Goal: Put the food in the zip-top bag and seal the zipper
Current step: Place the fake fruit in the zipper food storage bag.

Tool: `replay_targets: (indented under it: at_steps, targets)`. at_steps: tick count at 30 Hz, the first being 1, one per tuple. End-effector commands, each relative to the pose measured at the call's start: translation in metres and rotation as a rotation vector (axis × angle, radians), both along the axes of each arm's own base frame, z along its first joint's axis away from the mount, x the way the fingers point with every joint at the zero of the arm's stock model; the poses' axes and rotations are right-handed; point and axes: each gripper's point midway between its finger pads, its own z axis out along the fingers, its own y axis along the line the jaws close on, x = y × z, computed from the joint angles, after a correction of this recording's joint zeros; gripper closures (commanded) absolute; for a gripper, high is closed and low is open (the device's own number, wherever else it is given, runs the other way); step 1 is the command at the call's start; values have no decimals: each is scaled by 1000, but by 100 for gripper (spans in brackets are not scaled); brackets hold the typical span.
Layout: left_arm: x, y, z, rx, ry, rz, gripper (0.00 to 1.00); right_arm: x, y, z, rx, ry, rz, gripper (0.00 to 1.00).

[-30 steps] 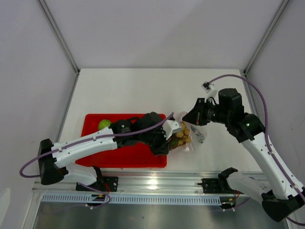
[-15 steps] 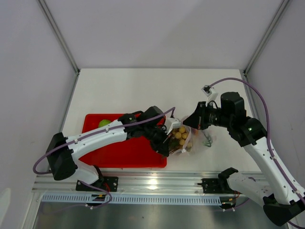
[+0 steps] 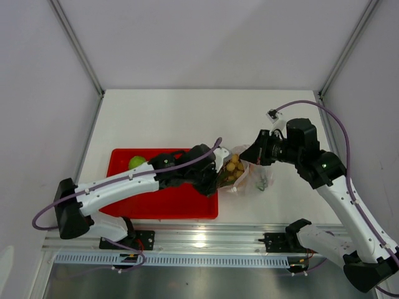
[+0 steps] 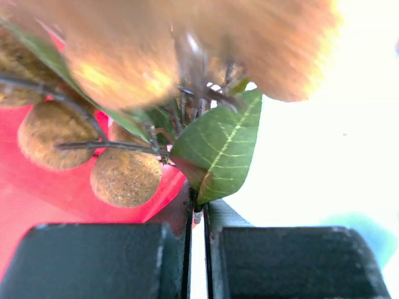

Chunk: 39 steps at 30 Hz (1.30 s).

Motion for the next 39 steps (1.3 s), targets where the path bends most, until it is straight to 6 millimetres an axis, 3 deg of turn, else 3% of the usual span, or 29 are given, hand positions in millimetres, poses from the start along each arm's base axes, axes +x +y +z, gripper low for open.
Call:
replay_targets:
  at_steps: [1,3,9,18,26,30,34,39]
  targets:
    - [17,-7,41,-85,-215,117,100,13,5,19,75,-7,-70,100]
    - [26,-4,46,-90,-284,175,99,15,5,19,88,10,-88,100]
    - [27,-7,52,-79,-423,211,99,27,6,23,129,59,-174,100]
    - [23,-4,26,-41,-510,155,99,52,15,36,150,82,-212,100]
    - [37,19,60,-92,-660,317,99,55,16,33,120,78,-216,100]
    - [32,-1,69,-107,-699,174,99,52,20,36,137,83,-204,100]
    - [13,-23,57,-93,-646,-20,99,52,22,46,151,64,-194,100]
    - [-10,-35,40,-129,-565,-150,99,52,26,56,177,43,-171,100]
